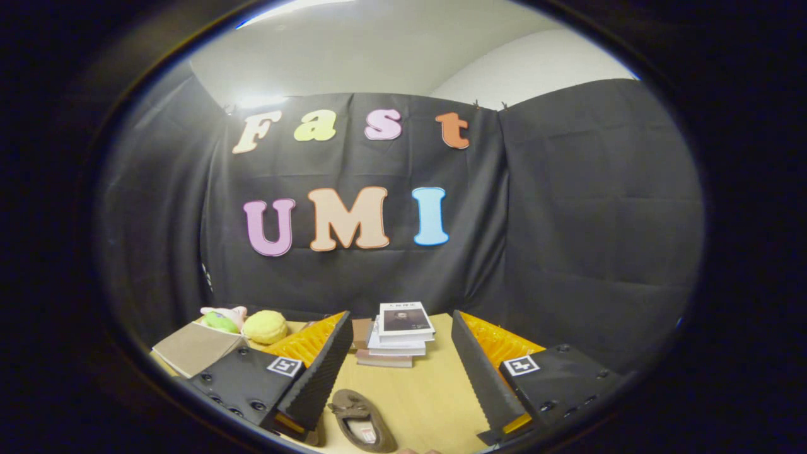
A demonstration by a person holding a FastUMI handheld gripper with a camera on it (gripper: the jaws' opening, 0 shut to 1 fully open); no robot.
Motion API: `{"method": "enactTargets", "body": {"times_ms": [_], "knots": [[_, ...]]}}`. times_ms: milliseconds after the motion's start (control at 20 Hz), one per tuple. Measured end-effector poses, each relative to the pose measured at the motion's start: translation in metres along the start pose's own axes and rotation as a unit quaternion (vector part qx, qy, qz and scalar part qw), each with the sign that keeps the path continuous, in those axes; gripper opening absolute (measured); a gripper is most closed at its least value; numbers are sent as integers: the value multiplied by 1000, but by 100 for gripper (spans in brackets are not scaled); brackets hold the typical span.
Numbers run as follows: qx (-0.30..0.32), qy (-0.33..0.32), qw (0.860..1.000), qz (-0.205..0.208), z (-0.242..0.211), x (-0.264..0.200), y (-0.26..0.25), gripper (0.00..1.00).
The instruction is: Open the storage box then place both shoes into the box .Put the left shoe in first, then the right shoe, with the right side of both shoes facing outward in a uniform manner.
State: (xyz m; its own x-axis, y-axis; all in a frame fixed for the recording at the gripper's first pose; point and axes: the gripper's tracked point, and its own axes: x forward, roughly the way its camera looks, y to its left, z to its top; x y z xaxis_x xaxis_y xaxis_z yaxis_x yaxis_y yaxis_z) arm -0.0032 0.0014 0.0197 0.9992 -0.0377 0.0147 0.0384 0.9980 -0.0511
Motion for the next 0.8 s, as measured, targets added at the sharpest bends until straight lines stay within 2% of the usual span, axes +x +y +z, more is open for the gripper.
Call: {"method": "enactTargets", "body": {"times_ms": [250,500,650,800], "knots": [[2,3,1000,20,3,3,14,99],[31,24,998,48,-5,5,33,99],[61,43,995,72,-14,7,49,99],[118,78,984,107,-30,7,70,98]]}}
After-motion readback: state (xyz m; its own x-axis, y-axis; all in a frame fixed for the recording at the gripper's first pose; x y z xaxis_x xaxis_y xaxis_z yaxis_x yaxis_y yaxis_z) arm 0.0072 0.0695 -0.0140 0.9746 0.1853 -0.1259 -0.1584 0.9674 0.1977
